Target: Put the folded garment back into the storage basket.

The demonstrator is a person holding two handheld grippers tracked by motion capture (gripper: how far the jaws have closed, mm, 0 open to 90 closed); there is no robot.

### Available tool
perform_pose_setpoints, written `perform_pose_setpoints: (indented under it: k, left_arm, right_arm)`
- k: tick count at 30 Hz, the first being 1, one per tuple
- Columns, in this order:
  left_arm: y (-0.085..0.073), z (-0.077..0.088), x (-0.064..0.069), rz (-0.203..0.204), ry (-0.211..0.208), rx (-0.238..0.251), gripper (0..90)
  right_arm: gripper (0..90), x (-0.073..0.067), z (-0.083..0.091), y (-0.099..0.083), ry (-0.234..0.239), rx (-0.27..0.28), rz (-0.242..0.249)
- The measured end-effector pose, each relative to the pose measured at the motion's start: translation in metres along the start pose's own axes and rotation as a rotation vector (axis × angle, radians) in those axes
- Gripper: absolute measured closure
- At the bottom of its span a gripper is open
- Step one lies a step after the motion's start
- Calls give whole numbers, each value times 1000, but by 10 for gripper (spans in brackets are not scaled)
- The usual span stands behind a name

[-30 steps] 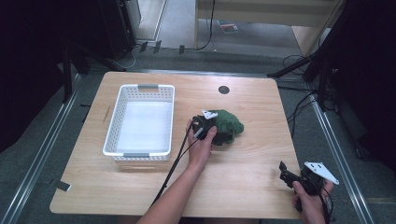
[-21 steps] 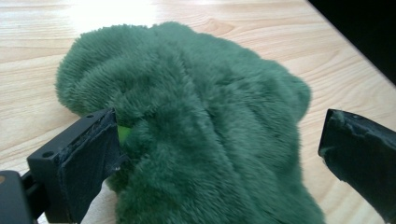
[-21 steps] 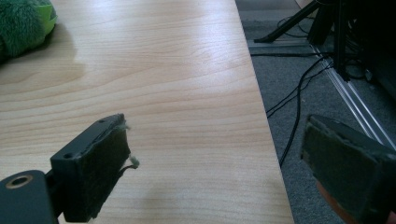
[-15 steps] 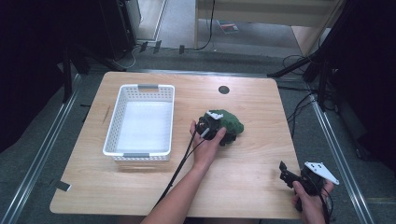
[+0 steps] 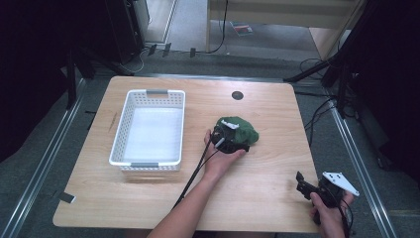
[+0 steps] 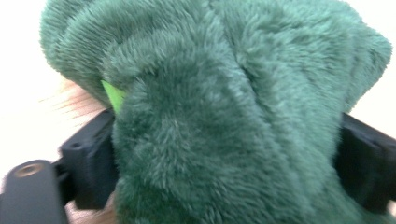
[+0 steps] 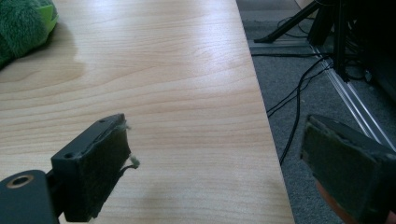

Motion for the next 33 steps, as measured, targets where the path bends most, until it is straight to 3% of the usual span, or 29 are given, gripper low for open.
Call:
perform_pose_setpoints:
  k: [2,7,11,24,33]
  left_arm:
    - [0,2,2,-32,-4,-3,199]
    - [2,8,4,-38,-32,17,347]
    - [5,14,5,-47,-61,30,410]
    - [20,47,8,-54,-128,79,421]
    - [34,86,11,-74,-168,135,421]
  right_arm:
    - [89,0,0,0,2,-2,-2]
    - [91,0,0,0,3,-6,-4]
    - [91,0,0,0,5,-5,-3]
    - [91,0,0,0,3,-6,-4]
    - [91,0,0,0,2,-5,-1]
Point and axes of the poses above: each handheld gripper's, and its own axes: z roughly backward along the jaws, y roughly out of its top, x roughly to its right, the point moved 8 cm from there along -z, roughly forward along the jaws, and after that the axes turned 13 degrees about -y, right-handed, at the moved point
